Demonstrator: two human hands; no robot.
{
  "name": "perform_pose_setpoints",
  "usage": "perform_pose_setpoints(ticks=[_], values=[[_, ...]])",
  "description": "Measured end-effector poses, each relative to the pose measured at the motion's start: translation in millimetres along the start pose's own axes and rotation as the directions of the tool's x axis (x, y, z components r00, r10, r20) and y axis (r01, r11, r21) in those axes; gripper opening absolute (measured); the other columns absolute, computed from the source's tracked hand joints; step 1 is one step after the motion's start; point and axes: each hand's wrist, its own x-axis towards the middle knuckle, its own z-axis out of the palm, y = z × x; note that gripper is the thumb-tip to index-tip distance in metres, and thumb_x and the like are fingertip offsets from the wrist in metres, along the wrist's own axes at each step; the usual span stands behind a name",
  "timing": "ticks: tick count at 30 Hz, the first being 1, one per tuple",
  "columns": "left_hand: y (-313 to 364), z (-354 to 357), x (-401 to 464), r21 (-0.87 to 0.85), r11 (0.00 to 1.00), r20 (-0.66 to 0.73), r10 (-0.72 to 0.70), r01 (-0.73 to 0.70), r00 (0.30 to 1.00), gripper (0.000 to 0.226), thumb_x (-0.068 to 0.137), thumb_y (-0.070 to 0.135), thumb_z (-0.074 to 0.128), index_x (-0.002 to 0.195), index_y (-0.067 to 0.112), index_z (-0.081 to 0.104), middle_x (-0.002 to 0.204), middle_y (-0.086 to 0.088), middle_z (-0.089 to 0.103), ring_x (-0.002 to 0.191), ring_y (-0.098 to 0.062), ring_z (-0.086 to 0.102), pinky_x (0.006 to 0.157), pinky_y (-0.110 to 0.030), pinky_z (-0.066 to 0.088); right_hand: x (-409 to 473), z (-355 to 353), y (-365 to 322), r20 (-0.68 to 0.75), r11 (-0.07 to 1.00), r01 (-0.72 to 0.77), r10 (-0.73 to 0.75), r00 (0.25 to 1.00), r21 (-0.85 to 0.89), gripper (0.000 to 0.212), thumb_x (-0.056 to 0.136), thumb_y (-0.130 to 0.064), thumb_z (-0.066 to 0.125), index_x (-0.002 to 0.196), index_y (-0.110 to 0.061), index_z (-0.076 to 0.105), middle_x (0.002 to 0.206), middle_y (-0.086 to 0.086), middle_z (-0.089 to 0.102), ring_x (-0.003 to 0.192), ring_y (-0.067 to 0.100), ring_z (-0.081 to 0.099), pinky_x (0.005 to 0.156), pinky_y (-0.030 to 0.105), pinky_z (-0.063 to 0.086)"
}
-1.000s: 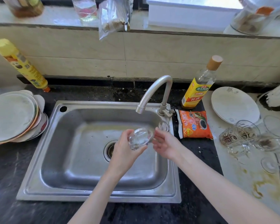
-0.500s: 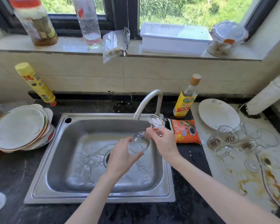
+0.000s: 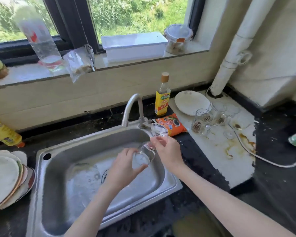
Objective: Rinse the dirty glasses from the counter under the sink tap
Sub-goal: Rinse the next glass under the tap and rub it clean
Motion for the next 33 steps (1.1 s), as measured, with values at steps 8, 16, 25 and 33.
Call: perform_pose_setpoints(ticks=[8, 16, 25, 33], values=[[70.4, 22.6, -40.2, 0.113, 0.908, 0.208, 0.376, -0.404, 0.903, 0.099, 0.073, 0.081, -0.001, 0.139, 0.019, 0.039, 0.144, 0.001, 0.042, 0.134, -0.02, 0.036, 0.108, -0.036, 0.033, -104.7, -106.2, 31.7, -0.24, 0.997, -0.078, 0.072, 0.968, -0.016, 0.009, 0.09, -0.02, 0.061, 0.084, -0.025, 0.066, 0.074, -0.013, 0.07, 0.079, 0.002, 0.068, 0.077, 0.018, 0.052], [192.2, 76.2, -112.2, 0.086, 0.709, 0.335, 0.641, -0.7, 0.691, 0.084, 0.084, 0.073, 0.001, 0.137, 0.025, 0.045, 0.141, 0.003, 0.046, 0.135, -0.023, 0.037, 0.108, -0.044, 0.036, -274.4, -221.9, 55.2, -0.563, 0.982, -0.181, 0.176, 0.808, 0.047, 0.008, 0.089, -0.018, 0.062, 0.083, -0.021, 0.068, 0.077, -0.006, 0.072, 0.078, 0.01, 0.07, 0.08, 0.03, 0.054], [347.8, 167.3, -278.9, -0.089, 0.402, 0.452, 0.832, -0.911, 0.322, 0.06, 0.088, 0.054, 0.027, 0.13, 0.021, 0.053, 0.136, 0.0, 0.053, 0.129, -0.025, 0.045, 0.102, -0.043, 0.04, -521.6, -337.4, 71.9, -0.808, 0.955, -0.27, 0.256, 0.531, 0.125, 0.009, 0.089, -0.01, 0.061, 0.089, -0.005, 0.068, 0.073, -0.012, 0.068, 0.068, -0.006, 0.065, 0.07, 0.01, 0.049], [487.4, 225.0, -379.6, -0.223, 0.14, 0.413, 0.91, -0.965, 0.037, 0.054, 0.091, 0.051, 0.033, 0.135, 0.023, 0.047, 0.14, 0.001, 0.048, 0.133, -0.024, 0.041, 0.107, -0.038, 0.033, -674.4, -424.6, 86.1, -0.94, 0.923, -0.353, 0.248, 0.233, 0.156, 0.011, 0.09, -0.013, 0.06, 0.09, -0.006, 0.069, 0.073, -0.01, 0.069, 0.069, -0.007, 0.065, 0.069, 0.007, 0.047]])
